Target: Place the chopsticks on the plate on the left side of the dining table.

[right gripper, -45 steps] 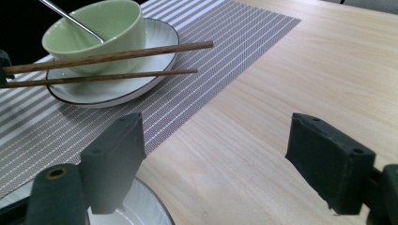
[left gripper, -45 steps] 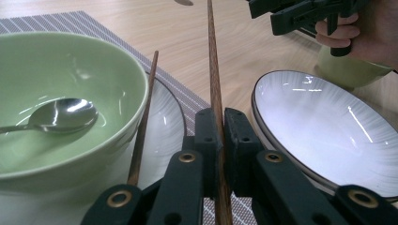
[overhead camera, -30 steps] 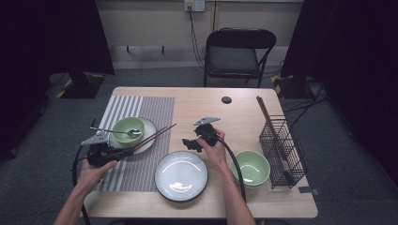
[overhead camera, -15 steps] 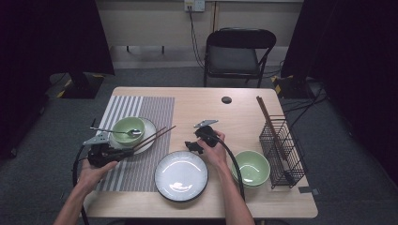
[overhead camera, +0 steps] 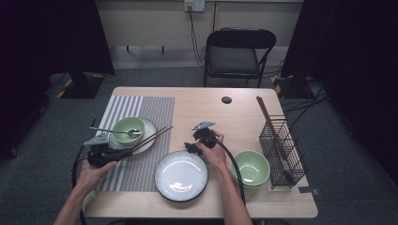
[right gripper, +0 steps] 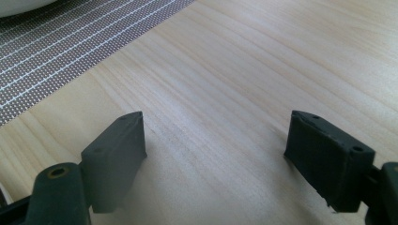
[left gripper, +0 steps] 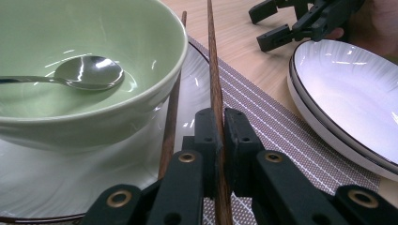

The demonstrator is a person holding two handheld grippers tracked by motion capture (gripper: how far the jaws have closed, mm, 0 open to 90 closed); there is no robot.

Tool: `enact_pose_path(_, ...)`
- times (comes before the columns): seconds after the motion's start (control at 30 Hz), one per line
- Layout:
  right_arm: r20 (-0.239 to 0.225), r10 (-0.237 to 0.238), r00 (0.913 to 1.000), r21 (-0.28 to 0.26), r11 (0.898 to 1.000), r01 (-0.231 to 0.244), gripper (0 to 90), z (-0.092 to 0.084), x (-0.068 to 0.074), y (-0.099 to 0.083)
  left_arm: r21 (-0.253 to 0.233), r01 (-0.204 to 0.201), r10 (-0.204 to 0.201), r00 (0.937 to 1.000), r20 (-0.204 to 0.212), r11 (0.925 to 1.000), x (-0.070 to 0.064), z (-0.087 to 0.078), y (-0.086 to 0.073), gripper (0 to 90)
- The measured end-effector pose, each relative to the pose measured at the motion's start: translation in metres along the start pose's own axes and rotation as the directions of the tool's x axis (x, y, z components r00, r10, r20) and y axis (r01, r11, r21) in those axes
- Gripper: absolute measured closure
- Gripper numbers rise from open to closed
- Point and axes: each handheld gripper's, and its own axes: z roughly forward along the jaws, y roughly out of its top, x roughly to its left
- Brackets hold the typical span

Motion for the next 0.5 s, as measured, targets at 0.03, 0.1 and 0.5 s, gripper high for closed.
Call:
enact_pose_path(0.03,0.000,0.001,1.0000,0.001,1.000,-0.001,19.4,0.0000,0.0001,0.0000,0.003,0.000,0.000,1.0000,-0.002,1.0000,0.0006,0.0003,-0.0004,84.8)
enact_pose_path(0.1,0.003,0.004,1.0000,0.000,1.000,-0.004,19.4,0.0000,0.0004,0.0000,0.001,-0.007,0.007,0.9998,-0.016,1.0000,-0.0003,0.0006,-0.0008,84.8)
enact_pose_path(0.5,0.007,0.007,1.0000,0.001,1.000,-0.007,19.3,0.0000,0.0009,0.0000,0.031,-0.013,0.015,0.9988,-0.047,0.9994,0.0028,0.0042,-0.0042,84.7)
